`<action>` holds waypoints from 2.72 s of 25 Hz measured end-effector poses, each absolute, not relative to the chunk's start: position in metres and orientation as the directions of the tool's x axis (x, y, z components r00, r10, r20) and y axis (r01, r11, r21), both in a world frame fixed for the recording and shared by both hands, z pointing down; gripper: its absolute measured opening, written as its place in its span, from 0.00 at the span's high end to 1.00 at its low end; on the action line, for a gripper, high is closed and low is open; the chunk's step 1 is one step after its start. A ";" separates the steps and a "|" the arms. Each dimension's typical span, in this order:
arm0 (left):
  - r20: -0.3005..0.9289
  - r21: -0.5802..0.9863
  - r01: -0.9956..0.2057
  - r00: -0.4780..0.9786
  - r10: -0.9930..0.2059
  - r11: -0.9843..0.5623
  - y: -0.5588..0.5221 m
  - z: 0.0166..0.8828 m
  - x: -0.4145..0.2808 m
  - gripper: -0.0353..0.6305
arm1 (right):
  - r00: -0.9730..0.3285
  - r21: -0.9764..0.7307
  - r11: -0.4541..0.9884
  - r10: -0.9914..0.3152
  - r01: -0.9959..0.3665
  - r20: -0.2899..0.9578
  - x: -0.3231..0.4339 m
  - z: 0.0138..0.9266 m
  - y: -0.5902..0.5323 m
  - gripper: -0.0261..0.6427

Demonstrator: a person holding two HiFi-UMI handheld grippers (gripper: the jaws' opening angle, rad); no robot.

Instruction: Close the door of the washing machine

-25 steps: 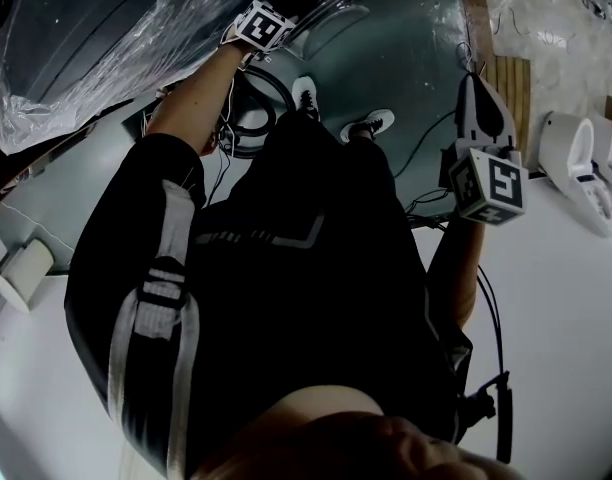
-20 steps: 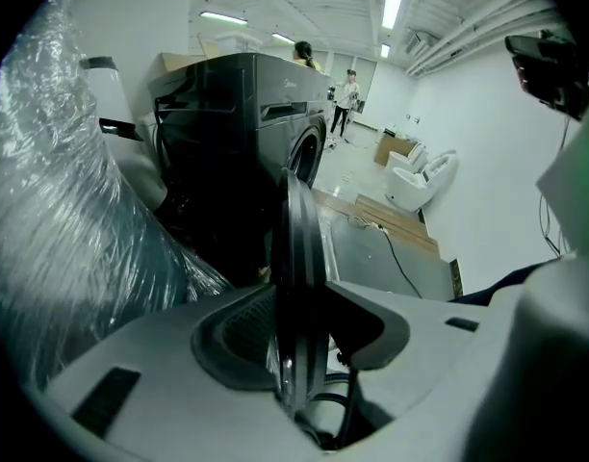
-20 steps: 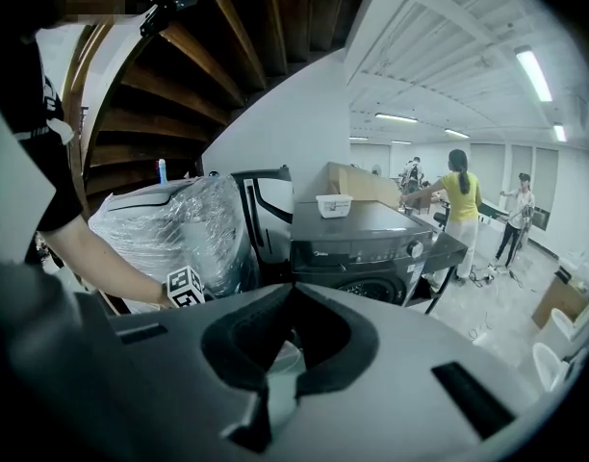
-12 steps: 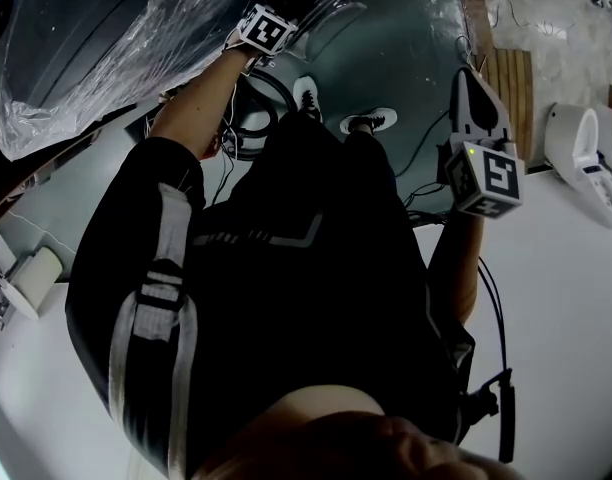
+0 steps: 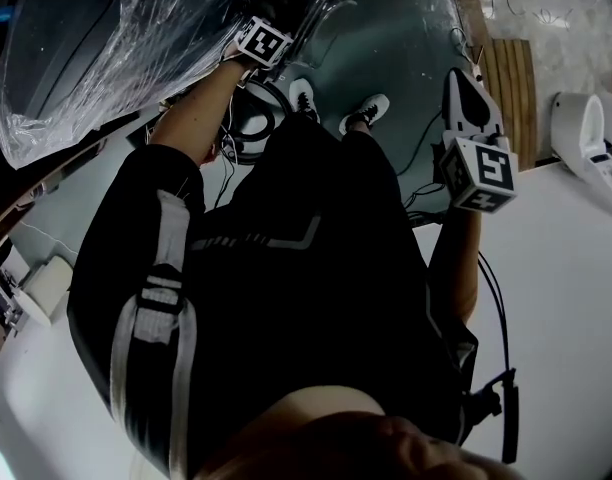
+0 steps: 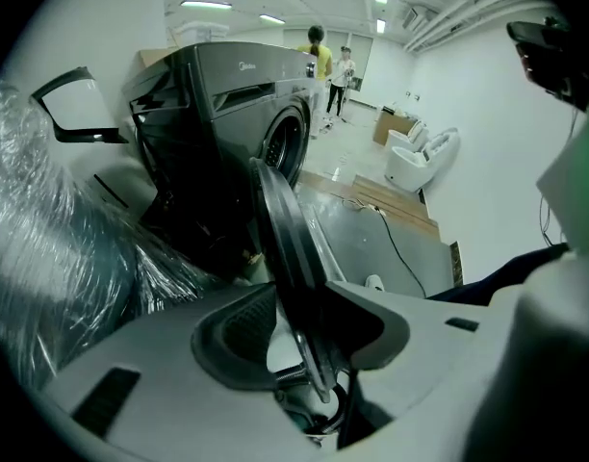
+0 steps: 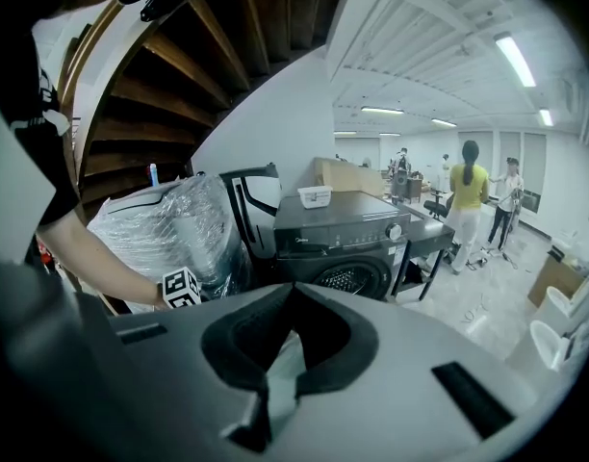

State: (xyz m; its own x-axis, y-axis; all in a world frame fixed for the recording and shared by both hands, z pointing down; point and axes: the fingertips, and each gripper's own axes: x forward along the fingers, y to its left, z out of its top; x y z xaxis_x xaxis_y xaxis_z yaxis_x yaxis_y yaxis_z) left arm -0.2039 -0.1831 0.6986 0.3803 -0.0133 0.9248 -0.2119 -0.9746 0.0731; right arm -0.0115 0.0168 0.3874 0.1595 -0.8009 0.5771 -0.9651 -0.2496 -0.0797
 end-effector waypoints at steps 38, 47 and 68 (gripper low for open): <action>0.954 -0.073 0.219 0.299 -0.005 -0.973 -0.063 0.670 -0.045 0.71 | 0.164 -0.236 -0.333 -0.828 -0.913 0.536 0.130 0.444 0.132 0.95; 0.990 -0.128 0.658 0.126 -0.058 -0.742 -0.046 0.679 -0.032 0.71 | 0.223 -0.267 -0.421 -0.806 -0.867 0.548 0.164 0.466 0.180 0.95; 0.984 -0.151 0.842 0.177 0.000 -0.517 -0.039 0.686 0.046 0.71 | 0.313 -0.241 -0.537 -0.739 -0.809 0.596 0.189 0.480 0.177 0.95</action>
